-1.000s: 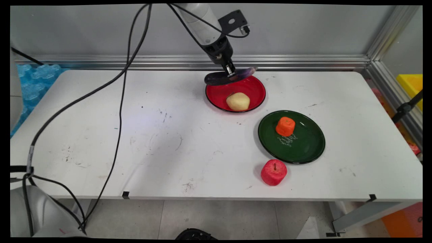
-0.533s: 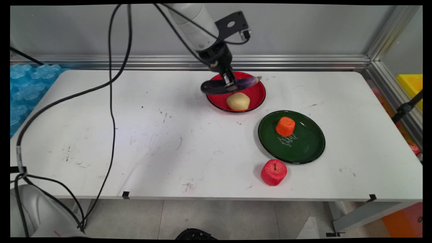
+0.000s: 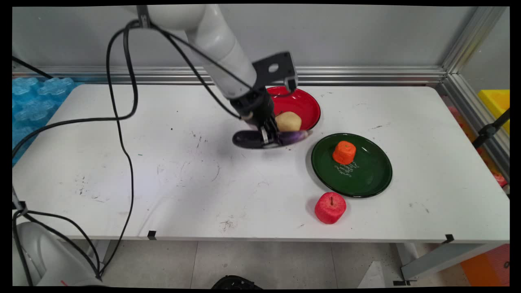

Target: Place the picked object on the table

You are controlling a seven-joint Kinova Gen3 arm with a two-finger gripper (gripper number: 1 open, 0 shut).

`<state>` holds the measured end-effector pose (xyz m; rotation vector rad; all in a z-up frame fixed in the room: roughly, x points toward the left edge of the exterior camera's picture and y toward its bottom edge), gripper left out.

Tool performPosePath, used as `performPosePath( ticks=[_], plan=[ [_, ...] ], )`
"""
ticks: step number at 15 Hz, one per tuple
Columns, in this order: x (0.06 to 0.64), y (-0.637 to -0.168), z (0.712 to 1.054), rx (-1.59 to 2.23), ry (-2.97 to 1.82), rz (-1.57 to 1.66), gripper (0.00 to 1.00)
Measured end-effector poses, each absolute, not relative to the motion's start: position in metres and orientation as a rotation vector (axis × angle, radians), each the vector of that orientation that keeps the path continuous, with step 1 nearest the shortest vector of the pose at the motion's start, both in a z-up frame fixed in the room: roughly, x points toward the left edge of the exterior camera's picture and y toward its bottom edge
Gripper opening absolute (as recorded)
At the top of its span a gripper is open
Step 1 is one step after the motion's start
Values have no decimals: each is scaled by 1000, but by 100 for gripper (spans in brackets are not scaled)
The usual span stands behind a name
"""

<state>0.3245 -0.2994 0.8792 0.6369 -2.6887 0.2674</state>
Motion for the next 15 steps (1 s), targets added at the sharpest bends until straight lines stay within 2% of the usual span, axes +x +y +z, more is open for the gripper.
performPosePath(
  ticks=[10,15],
  plan=[
    [309,-300,803,573,-2757,186,0],
    [313,-302,783,565,-2774,155,0]
  ],
)
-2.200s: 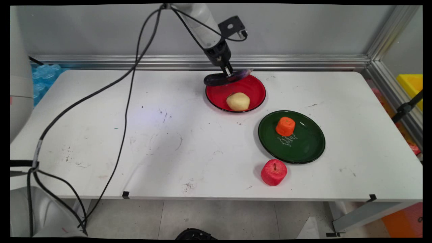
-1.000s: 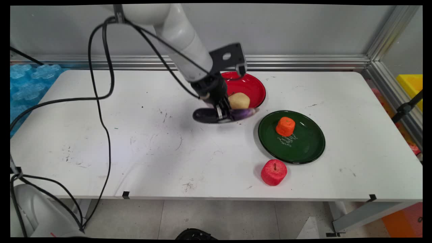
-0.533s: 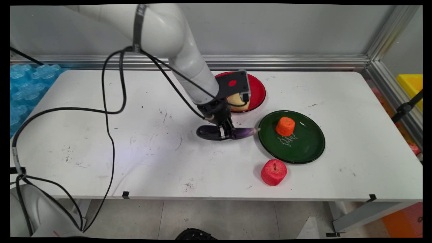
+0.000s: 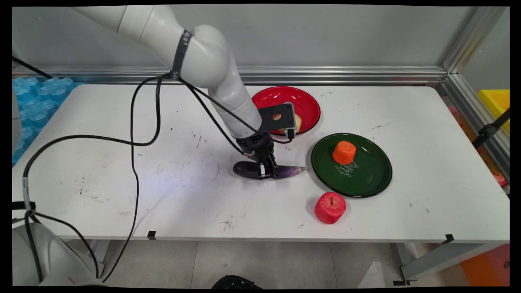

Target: Place the picked object on the table

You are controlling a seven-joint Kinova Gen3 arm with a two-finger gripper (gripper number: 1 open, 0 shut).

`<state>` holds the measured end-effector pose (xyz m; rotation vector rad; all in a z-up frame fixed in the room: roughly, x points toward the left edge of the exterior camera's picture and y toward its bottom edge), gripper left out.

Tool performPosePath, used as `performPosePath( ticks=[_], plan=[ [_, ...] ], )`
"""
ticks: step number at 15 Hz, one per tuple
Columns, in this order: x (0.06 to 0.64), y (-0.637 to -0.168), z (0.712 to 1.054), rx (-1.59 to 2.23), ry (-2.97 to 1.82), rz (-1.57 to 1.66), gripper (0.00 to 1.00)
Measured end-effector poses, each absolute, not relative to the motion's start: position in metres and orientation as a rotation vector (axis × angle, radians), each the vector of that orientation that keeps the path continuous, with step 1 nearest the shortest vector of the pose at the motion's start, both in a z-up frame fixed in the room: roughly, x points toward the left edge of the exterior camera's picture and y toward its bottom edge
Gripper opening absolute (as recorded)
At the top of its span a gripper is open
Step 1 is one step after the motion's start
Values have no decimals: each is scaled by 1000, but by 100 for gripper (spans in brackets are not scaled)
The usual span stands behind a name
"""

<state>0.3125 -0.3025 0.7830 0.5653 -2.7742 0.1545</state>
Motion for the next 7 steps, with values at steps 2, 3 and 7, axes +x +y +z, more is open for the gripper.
performPosePath(
  ticks=[2,3,7],
  plan=[
    [313,-303,781,559,-2773,149,100],
    [314,-304,781,552,-2771,148,100],
    [319,-304,793,530,-2751,157,100]
  ],
)
